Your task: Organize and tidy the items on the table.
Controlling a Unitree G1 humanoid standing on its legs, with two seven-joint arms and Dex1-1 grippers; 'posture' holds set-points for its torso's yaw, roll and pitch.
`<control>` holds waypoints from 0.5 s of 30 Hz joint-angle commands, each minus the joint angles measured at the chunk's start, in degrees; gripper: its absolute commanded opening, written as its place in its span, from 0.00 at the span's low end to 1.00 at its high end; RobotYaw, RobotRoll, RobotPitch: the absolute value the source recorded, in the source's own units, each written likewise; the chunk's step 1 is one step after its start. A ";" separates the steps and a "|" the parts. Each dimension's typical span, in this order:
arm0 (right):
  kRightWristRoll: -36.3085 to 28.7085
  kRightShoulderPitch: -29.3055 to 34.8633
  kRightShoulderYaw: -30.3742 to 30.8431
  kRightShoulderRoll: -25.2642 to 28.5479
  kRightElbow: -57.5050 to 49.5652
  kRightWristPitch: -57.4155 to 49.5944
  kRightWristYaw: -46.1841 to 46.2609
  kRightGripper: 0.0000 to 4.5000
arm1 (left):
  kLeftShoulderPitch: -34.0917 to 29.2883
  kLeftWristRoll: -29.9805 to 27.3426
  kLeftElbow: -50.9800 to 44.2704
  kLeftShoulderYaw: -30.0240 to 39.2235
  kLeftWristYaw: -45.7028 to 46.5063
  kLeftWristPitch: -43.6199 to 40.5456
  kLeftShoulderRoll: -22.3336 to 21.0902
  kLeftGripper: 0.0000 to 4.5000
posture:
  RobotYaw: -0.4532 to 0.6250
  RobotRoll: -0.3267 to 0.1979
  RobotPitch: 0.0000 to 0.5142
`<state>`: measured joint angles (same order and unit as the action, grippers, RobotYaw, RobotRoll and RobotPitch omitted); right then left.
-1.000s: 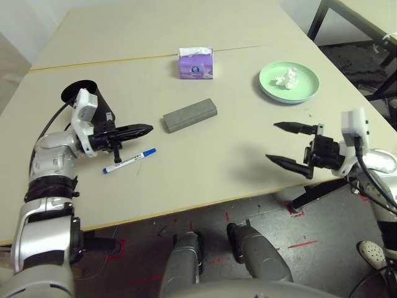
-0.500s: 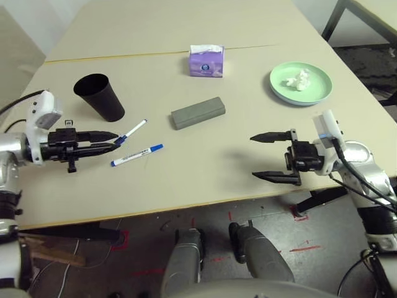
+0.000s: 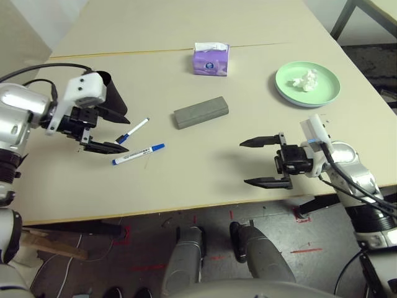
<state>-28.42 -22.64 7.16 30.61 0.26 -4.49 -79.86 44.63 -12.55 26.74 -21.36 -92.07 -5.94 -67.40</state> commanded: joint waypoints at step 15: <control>-0.39 0.64 -0.63 0.83 -2.79 -0.81 2.20 1.00 | -3.92 11.24 3.42 -2.05 3.21 11.67 3.31 0.98 | 0.32 0.62 0.43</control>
<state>-28.56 -22.57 7.12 31.12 -1.63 -4.88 -77.70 41.90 -2.52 29.82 -24.56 -89.56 5.13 -64.39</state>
